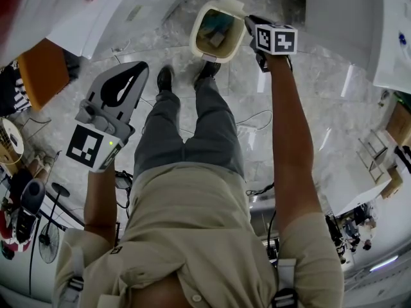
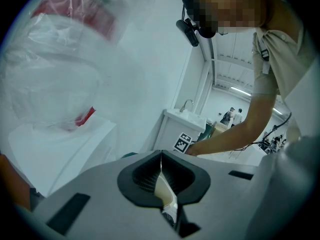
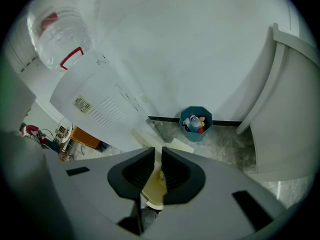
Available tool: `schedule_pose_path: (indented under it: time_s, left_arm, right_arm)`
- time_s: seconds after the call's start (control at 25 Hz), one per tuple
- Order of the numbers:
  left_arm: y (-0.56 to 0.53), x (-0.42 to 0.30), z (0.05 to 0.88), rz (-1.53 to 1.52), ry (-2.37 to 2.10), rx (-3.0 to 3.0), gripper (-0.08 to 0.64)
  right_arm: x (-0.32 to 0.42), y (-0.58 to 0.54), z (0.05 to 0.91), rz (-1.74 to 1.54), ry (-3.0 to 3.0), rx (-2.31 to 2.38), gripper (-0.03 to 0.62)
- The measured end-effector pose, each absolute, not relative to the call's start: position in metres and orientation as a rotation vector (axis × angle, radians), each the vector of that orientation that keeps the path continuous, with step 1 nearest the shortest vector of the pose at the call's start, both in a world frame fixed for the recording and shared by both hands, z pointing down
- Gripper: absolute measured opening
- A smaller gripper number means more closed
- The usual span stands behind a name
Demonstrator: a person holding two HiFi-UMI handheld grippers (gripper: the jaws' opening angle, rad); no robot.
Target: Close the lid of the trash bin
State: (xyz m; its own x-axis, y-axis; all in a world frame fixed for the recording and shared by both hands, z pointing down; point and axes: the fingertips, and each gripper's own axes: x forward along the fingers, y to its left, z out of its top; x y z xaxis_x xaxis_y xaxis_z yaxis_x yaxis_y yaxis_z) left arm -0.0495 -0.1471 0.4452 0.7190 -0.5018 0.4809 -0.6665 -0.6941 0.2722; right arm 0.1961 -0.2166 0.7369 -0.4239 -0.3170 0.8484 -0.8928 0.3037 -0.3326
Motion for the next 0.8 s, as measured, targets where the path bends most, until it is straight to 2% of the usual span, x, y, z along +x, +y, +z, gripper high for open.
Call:
schedule_pose_path:
  time_s: [0.8]
  left_arm:
    - [-0.146,-0.060,0.451,0.528,-0.882,2.488,0.020]
  right_arm:
    - [0.162,-0.121,0.772,1.241,-1.803,0.980,0.043]
